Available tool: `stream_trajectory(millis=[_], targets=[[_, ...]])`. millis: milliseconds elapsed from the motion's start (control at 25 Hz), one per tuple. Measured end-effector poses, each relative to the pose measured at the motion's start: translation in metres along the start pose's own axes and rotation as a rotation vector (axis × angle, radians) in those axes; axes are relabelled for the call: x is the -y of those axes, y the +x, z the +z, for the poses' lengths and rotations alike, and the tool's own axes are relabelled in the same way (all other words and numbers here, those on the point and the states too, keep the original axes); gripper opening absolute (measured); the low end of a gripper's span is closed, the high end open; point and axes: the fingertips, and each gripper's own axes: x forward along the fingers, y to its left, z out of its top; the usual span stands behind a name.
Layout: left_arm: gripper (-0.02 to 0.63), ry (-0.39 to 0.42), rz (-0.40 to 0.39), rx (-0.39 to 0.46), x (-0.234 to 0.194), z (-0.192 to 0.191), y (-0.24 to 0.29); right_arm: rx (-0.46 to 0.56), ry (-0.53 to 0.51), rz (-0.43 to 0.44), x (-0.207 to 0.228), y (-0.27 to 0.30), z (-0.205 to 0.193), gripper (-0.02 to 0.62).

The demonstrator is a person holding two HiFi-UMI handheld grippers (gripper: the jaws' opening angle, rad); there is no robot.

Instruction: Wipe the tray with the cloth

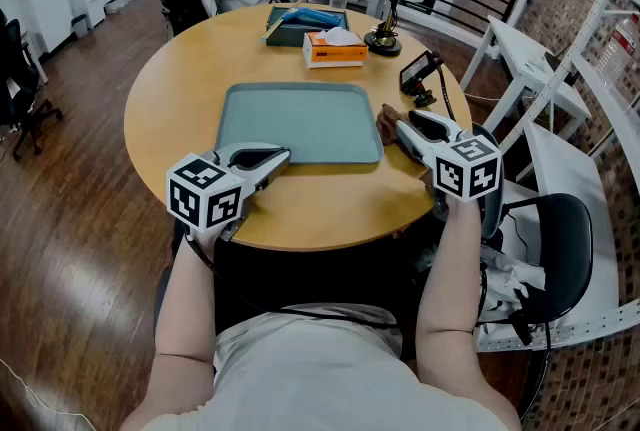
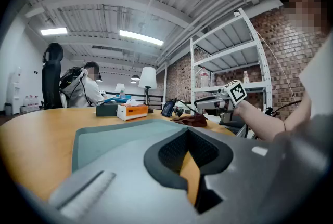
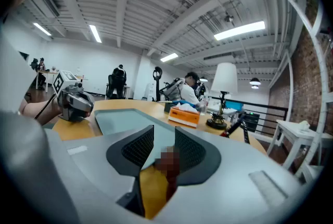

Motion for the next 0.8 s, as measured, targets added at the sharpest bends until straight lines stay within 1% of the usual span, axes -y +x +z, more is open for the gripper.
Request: stream_trajectory(millis=[40, 120, 200, 280, 360, 400, 440, 480, 520, 600, 680, 800], targets=[[0.000, 0.002, 0.001, -0.001, -0.001, 0.000, -0.001, -0.034, 0.012, 0.014, 0.005, 0.001, -0.007, 0.137], [0.000, 0.005, 0.004, 0.000, -0.002, 0.001, -0.002, -0.114, 0.008, 0.038, 0.015, 0.006, -0.022, 0.188], [0.000, 0.007, 0.007, 0.003, -0.004, 0.003, -0.002, -0.221, -0.044, 0.052, 0.021, 0.016, -0.039, 0.221], [0.000, 0.007, 0.009, 0.006, -0.004, 0.004, -0.001, -0.327, -0.090, 0.048, 0.030, 0.028, -0.056, 0.230], [0.000, 0.006, 0.008, 0.006, -0.004, 0.003, 0.000, -0.406, -0.095, 0.044, 0.039, 0.036, -0.074, 0.216], [0.000, 0.005, 0.008, 0.005, -0.004, 0.003, 0.000, -0.432, -0.085, 0.052, 0.041, 0.039, -0.083, 0.183], [0.000, 0.004, 0.007, 0.004, -0.004, 0.003, 0.000, -0.444, -0.072, 0.064, 0.043, 0.041, -0.088, 0.133], [0.000, 0.004, 0.007, 0.004, -0.004, 0.002, 0.000, -0.442, -0.060, 0.070, 0.043, 0.042, -0.090, 0.105], [0.000, 0.005, 0.007, 0.003, -0.004, 0.002, 0.000, -0.427, -0.056, 0.062, 0.045, 0.041, -0.088, 0.090], [0.000, 0.008, 0.006, 0.001, -0.004, 0.002, 0.000, -0.356, -0.073, 0.010, 0.050, 0.036, -0.068, 0.078], [0.000, 0.010, 0.005, 0.001, -0.004, 0.002, 0.000, -0.222, -0.090, -0.032, 0.050, 0.032, -0.029, 0.074], [0.000, 0.008, 0.006, 0.003, -0.004, 0.003, 0.000, -0.014, -0.117, -0.030, 0.041, 0.040, 0.034, 0.074]])
